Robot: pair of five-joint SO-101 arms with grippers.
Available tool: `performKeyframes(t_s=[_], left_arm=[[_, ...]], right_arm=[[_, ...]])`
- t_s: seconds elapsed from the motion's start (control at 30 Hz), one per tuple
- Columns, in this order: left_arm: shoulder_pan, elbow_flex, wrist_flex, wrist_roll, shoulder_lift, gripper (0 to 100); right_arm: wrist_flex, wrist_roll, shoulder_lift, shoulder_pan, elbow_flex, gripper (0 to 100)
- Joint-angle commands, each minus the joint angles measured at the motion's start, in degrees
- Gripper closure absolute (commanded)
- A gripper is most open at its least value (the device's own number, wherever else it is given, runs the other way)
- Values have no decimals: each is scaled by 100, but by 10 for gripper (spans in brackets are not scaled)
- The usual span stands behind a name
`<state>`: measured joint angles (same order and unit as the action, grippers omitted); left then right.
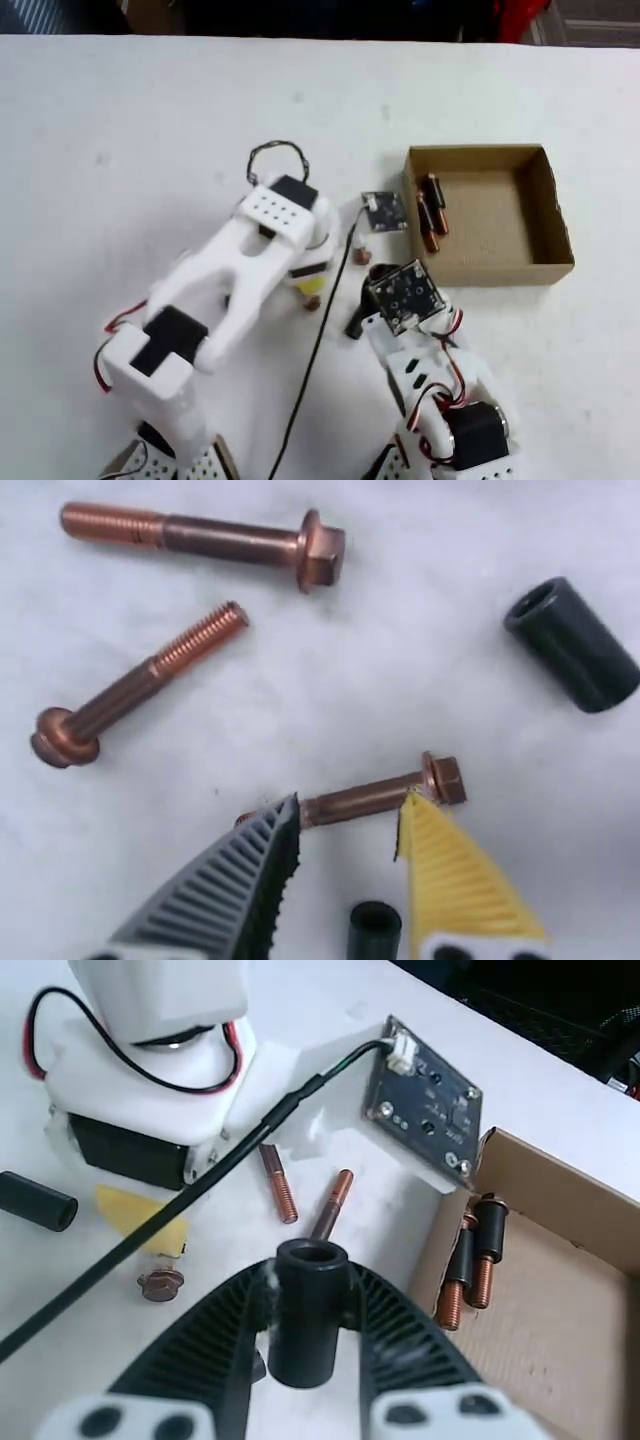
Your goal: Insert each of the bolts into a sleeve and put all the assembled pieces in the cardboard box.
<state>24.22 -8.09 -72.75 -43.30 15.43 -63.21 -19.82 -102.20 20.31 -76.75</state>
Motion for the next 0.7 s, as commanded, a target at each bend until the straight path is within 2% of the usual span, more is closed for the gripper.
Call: performKeyframes(t_s=[0.0, 0.67], left_arm=[[-136, 316, -290, -422, -84, 816], [84, 26, -229, -1662, 136, 816]], right_arm=[[136, -88, -31, 4, 53, 981], [136, -123, -31, 4, 53, 981]])
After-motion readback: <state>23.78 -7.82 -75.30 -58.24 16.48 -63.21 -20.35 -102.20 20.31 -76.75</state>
